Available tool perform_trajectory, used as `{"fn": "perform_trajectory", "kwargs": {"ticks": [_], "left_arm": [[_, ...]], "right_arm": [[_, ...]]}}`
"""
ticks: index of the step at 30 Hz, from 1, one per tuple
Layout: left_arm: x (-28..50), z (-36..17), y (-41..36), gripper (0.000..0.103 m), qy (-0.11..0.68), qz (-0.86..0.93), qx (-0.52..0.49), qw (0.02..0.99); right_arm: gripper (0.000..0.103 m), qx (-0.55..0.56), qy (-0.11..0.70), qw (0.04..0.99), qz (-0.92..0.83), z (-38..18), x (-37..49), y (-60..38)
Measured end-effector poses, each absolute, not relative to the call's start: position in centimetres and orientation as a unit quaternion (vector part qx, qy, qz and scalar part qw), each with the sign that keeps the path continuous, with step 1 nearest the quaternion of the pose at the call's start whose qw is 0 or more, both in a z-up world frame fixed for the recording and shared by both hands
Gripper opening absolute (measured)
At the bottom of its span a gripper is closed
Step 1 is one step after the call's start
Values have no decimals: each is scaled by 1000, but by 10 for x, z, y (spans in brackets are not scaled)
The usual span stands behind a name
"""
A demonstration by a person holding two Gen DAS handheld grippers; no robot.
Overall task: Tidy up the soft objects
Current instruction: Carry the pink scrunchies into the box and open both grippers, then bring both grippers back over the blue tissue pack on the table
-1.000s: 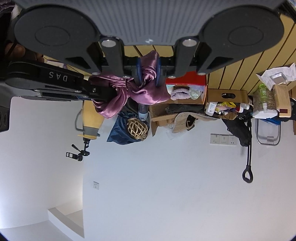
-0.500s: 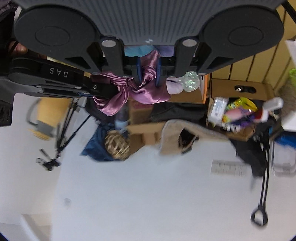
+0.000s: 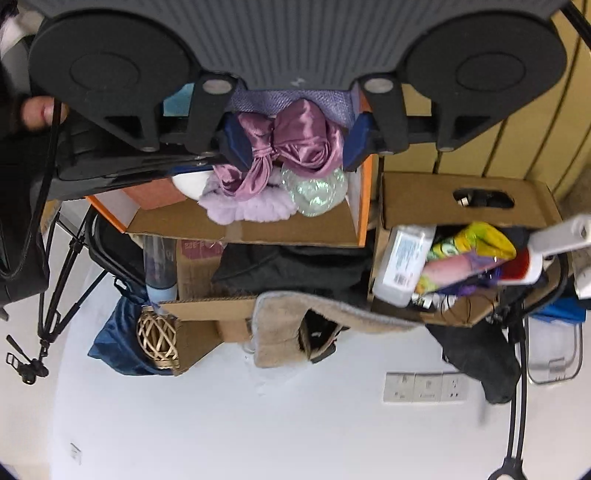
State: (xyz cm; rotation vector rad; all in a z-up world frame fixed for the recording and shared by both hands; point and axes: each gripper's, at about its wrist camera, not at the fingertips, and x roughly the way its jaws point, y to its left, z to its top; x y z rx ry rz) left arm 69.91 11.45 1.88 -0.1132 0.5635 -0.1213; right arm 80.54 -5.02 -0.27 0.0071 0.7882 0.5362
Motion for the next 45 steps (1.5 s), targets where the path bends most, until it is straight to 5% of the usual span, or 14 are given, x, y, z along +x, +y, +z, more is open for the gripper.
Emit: {"fn": "perform_trajectory", "kwargs": {"ticks": [2,18,24,31,45], "left_arm": [[691,31,115,57,271,-58,-61,959],[503,140,97,82,175,-67,-31,982],[380,91,82,91,161,-74,-37,983],[256,41,65,103,150,-83,-47,984],[242,40,63,103,156,-84,-53,983]], "right_arm": [[49,3,378,890,254,9,798,-57],[64,-7,234,946,224,157,592,-175],[74,-14,174,955,238,108,440,-207],[80,46,198,959,196,36,317,-226],[81,32,204,957,203,23,292,-210]]}}
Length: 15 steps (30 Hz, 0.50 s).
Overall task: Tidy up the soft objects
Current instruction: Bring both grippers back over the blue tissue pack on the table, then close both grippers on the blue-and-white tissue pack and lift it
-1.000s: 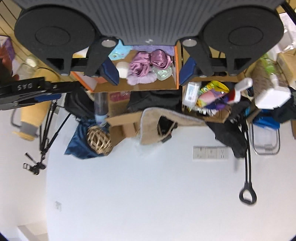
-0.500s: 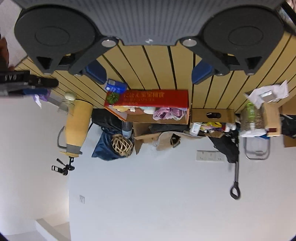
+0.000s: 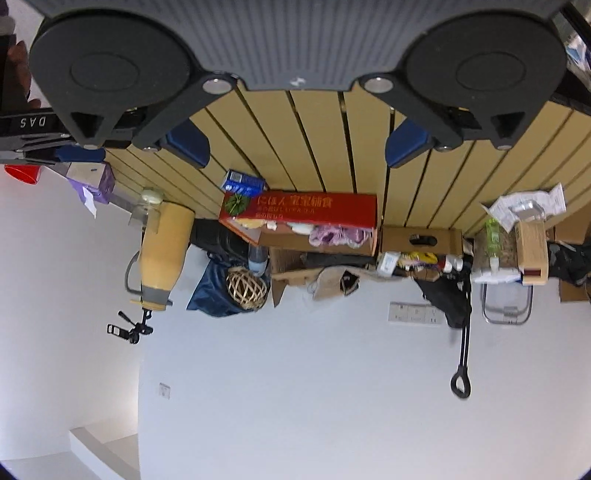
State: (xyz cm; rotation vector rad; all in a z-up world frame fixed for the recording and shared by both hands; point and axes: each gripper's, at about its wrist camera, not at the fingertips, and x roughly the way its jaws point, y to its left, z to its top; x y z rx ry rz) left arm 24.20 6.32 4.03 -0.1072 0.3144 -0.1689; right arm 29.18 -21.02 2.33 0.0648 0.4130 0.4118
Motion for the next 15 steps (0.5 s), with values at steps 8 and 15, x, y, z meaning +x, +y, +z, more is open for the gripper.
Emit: {"fn": "perform_trajectory", "kwargs": {"ticks": [8,15], "left_arm": [[316,12,46,103,210,-95,-46,972],[436,12,16,80,227,-148,-40,962]], "right_arm": [[77,68,253,947,185,-13,350,-213],[61,148,261,943,146,-18,457,-237]]}}
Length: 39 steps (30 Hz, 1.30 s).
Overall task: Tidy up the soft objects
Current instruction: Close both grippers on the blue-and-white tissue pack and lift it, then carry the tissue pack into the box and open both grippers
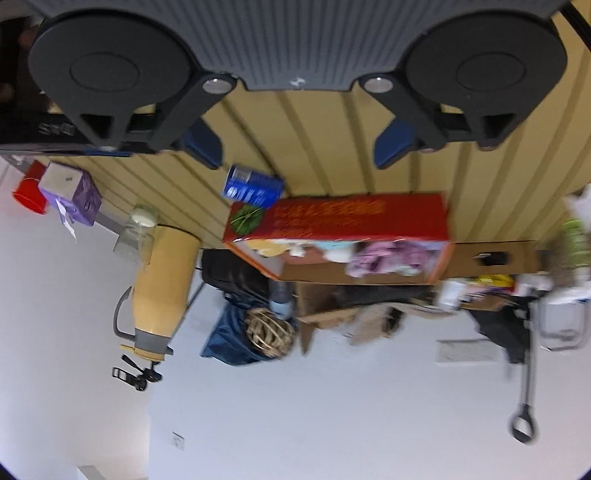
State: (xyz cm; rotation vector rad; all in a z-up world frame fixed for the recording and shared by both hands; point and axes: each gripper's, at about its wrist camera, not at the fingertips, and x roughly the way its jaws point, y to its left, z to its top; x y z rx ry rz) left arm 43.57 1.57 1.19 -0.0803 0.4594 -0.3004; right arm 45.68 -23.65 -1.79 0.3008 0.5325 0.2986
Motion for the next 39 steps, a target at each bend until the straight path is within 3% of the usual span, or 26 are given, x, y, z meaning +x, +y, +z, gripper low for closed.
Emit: {"fn": "perform_trajectory", "kwargs": {"ticks": [2,5,9,11,14,28,39], "left_arm": [[479,5,1,63,256,-161,-47,952],[545,-7,-23,52,284,-177,-41,941],[606,-26,-32,46,321,-184,-86,925],[623,-38,-29,28,343,-193,-120,911],[629,-50,-23,21,357,-208,-150,898],[588,-46,-33,20,319,-189,-123,921],[404,0,-2,20,243,-180,-158,940]], "right_arm": [[54,188,270,936,127,-23,499,-242],[45,221,289,925,107,-34,558,-242],[31,230,299,923,82,-55,603,-235],[27,237,300,920,81,-65,609,-235],[27,233,296,922,87,-68,610,-233],[26,222,282,928,103,-67,597,-229],[25,201,226,937,176,-16,436,-217]]}}
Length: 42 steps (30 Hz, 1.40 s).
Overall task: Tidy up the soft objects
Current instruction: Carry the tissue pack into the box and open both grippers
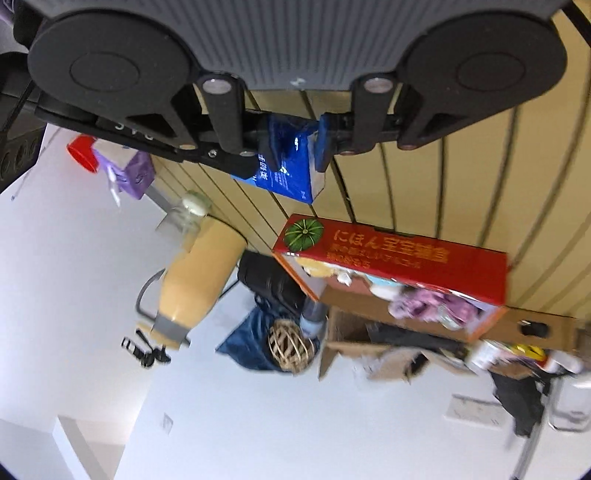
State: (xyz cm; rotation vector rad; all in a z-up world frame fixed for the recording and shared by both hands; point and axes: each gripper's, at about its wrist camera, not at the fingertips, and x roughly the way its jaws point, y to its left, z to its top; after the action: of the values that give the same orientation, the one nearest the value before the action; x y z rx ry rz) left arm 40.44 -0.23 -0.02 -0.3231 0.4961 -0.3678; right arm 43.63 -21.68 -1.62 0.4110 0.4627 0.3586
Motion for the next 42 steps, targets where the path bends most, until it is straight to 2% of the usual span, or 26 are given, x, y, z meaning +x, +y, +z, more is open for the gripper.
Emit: {"fn": "perform_trajectory", "kwargs": {"ticks": [11,21,31,42], "left_arm": [[307,45,26,20,183,-131,-164,960],[288,57,31,20,164,-133,-160,964],[341,62,39,20,157,-130,-158,966],[472,85,46,20,154,-144,-141,967]], "right_arm": [[22,167,171,941,241,37,356,-185],[22,154,152,946,243,51,334,-177],[22,143,149,949,240,60,382,-167],[22,124,154,950,241,90,513,-159]]}}
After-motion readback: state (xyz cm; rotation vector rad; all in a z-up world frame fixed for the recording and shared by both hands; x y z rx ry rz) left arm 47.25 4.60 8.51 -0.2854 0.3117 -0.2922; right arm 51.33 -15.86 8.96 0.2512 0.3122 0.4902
